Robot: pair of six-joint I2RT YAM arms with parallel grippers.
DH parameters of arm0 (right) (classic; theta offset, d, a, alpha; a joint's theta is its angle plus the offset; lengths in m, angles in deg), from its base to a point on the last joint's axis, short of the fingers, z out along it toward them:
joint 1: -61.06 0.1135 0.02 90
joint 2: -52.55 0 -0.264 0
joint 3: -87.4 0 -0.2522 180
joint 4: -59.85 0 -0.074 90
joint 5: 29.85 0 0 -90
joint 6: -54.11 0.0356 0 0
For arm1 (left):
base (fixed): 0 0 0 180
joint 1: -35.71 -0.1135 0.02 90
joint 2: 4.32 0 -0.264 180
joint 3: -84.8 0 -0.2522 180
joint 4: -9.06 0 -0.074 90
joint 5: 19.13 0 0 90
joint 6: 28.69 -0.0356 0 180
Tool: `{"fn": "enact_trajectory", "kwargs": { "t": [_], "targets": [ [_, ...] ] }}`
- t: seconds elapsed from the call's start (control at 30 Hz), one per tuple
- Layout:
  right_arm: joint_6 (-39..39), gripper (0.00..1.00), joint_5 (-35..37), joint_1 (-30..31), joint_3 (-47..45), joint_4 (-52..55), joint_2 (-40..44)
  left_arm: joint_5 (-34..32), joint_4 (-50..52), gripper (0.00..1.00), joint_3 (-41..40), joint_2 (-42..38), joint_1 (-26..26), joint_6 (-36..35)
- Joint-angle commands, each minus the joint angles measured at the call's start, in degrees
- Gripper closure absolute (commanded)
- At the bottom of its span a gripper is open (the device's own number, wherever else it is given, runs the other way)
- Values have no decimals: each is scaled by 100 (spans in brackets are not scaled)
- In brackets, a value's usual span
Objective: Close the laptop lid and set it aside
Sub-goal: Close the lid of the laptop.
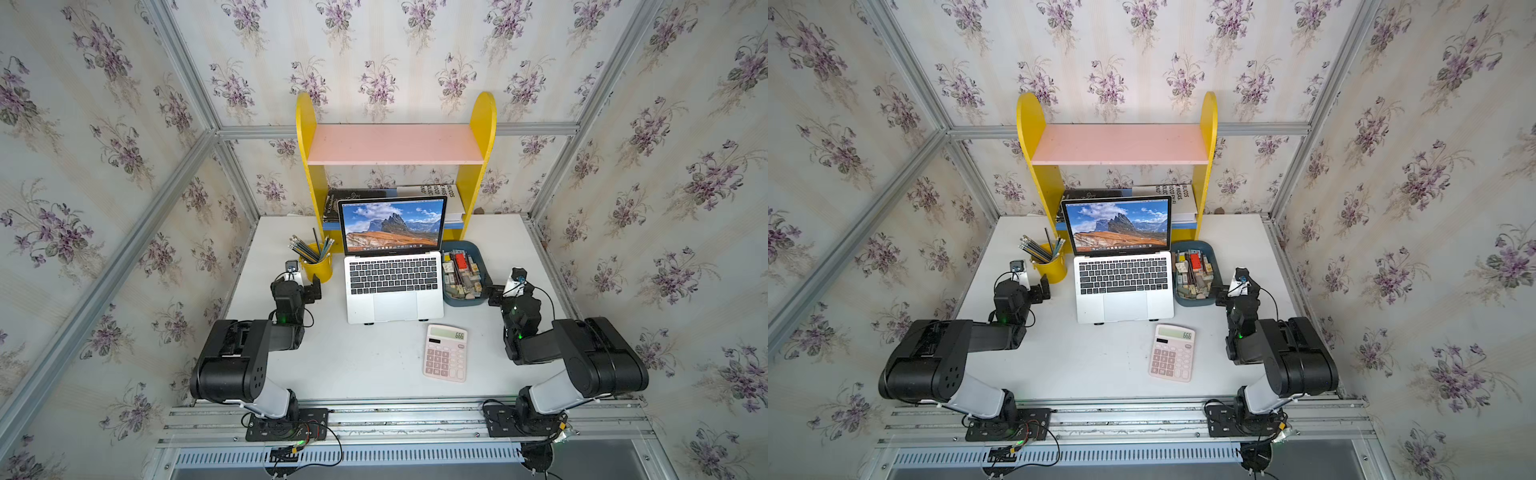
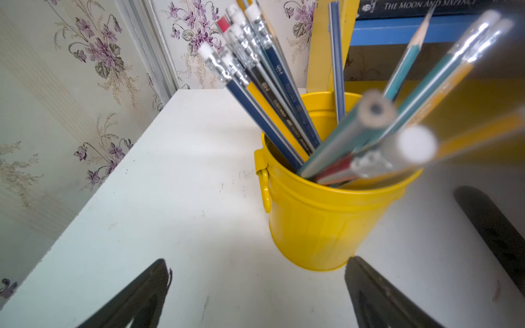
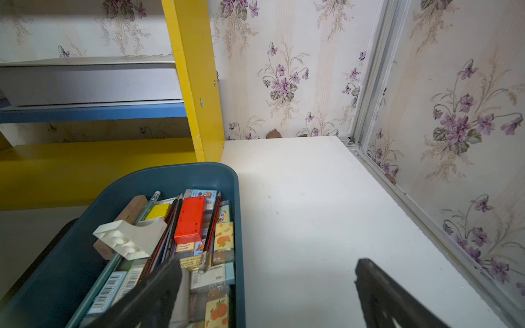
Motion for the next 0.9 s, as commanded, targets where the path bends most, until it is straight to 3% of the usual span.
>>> {"fn": "enact_trajectory", "kwargs": {
  "t": [0.0, 0.53, 0.67, 0.73, 0.87],
  "targets": [
    [33, 0, -23, 6, 30, -108, 25, 70, -72, 0, 25, 5, -8, -27],
    [135, 0, 220, -12, 40, -83, 26, 65, -77, 0, 11, -6, -6, -23],
    [54, 0, 131, 16, -458, -972, 110, -182, -289, 0, -103, -42, -9, 80],
    [99, 0, 387, 35, -716, -1315, 227, -221, -214, 0, -118, -184, -2, 82],
    [142, 0, 635, 79, -873, -839, 1191, -382, 111, 0, -186, -699, 102, 0]
  ]
}}
